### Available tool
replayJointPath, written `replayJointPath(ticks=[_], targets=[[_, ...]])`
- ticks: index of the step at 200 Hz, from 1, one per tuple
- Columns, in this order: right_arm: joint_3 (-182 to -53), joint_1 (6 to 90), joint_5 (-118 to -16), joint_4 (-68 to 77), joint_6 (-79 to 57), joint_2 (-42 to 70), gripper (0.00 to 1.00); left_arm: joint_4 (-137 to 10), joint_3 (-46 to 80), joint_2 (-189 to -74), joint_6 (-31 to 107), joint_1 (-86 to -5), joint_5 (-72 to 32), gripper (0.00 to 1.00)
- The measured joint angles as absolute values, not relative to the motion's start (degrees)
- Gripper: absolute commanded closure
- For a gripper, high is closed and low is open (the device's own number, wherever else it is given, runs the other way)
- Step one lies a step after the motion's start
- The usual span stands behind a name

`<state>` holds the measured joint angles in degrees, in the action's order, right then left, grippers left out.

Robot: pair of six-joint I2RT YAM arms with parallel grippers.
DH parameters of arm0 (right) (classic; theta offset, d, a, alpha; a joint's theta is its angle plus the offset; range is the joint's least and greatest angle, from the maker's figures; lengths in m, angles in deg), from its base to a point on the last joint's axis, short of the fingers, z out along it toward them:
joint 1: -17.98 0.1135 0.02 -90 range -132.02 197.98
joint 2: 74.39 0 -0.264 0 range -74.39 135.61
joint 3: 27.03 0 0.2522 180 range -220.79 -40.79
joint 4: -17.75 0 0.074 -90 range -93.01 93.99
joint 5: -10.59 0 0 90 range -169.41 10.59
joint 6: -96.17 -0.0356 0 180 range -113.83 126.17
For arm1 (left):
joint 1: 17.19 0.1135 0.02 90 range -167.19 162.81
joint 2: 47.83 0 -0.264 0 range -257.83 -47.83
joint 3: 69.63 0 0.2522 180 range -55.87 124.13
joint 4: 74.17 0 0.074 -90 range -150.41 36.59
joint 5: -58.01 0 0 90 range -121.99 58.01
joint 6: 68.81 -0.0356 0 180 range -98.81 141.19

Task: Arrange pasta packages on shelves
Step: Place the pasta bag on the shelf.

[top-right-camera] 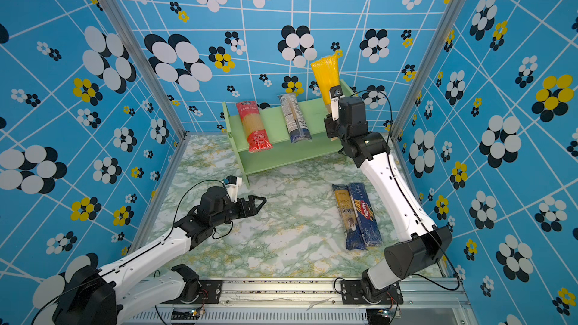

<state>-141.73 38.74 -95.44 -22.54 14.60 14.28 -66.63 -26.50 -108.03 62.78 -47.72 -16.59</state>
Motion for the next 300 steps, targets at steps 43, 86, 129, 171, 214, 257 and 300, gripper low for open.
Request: replayJointPath(ticks=[43,86,129,171,214,257,300], targets=[[-139.7,38.1,-92.4,-16.3,15.1,14.3,1.00,-66.6,-26.5,-108.0,62.8,-47.7,-16.8,0.01],[-139.3,37.6,-90.8,-9.9,16.5,15.8,1.00,-66.6,-26.5,-108.0,62.8,-47.7,-17.0,0.01],[-139.1,36.8,-90.4,-6.1,17.2,19.4,1.00,-66.6,-26.5,-108.0,62.8,-47.7,-17.0,0.01],[-139.1,35.6,-89.5,-6.1,17.4,22.1,1.00,-66.6,-26.5,-108.0,62.8,-47.7,-17.4,0.01],[-139.0,34.3,-88.9,-5.8,16.8,22.3,1.00,-66.1,-26.5,-108.1,62.7,-47.7,-17.4,0.01],[-139.1,33.7,-88.1,-5.6,16.0,23.1,1.00,-66.1,-26.4,-109.3,62.7,-47.5,-17.4,0.01],[-139.2,33.3,-87.0,-5.6,14.9,26.1,1.00,-66.1,-26.1,-110.4,62.7,-46.9,-17.4,0.01]])
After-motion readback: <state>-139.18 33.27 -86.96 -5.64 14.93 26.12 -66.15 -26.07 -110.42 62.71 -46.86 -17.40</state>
